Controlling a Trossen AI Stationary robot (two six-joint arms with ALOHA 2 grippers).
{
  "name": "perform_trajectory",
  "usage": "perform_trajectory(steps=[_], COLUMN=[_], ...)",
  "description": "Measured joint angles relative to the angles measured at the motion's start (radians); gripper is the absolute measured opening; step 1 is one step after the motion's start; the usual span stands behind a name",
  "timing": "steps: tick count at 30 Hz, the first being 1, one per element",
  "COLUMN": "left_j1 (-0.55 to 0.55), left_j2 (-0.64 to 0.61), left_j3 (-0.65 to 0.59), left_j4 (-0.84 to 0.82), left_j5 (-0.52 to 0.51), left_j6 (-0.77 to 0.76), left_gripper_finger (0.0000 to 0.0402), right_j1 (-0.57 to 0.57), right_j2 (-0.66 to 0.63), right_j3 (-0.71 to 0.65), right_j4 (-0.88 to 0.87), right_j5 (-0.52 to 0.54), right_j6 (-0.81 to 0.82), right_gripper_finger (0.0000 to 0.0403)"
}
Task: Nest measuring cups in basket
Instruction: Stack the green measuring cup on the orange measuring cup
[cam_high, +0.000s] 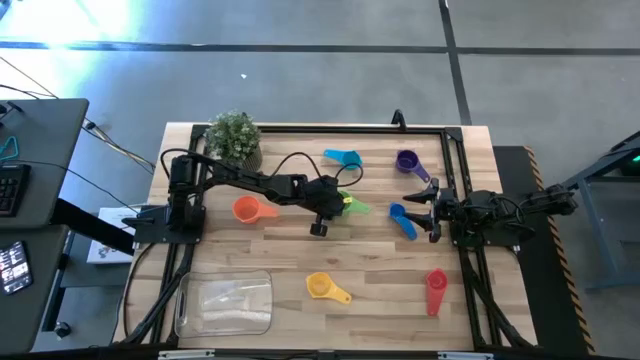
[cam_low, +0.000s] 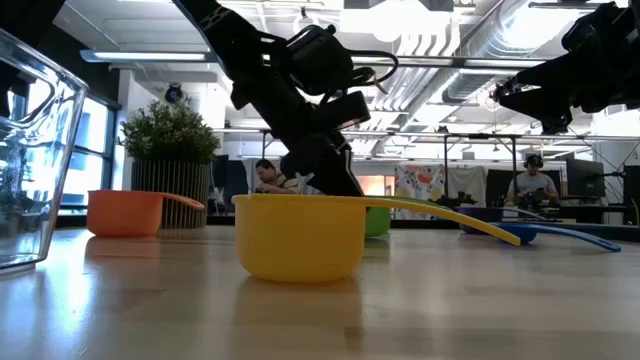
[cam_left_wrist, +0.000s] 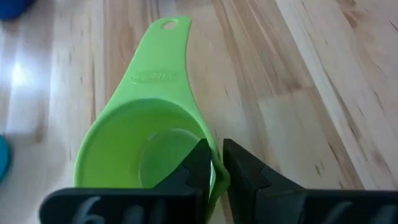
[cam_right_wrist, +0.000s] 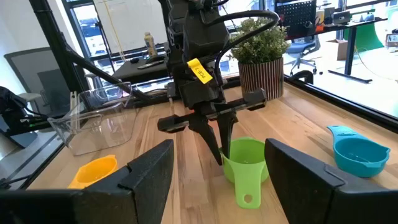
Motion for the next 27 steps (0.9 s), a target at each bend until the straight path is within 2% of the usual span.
perform_trajectory(steps=[8,20,27], left_j1=[-0.033,-0.097,-0.128], left_j2=[-0.13,-0.368,-0.57], left_j3=[-0.002,-0.008,-0.145], left_j4=[-0.216,-0.536,-0.585], left_j5=[-0.064,-0.139,-0.22], left_j6=[-0.122,-0.213,-0.366], left_gripper_finger=[0.0017,0.0019,0.0028], right_j1=[0.0,0.0,0.0], right_j2=[0.0,0.0,0.0], right_j3=[0.0,0.0,0.0], right_j4=[0.0,0.0,0.0], right_j5=[0.0,0.0,0.0], right_j6=[0.0,0.0,0.0], right_gripper_finger=[0.0243,0.0243,0.0243])
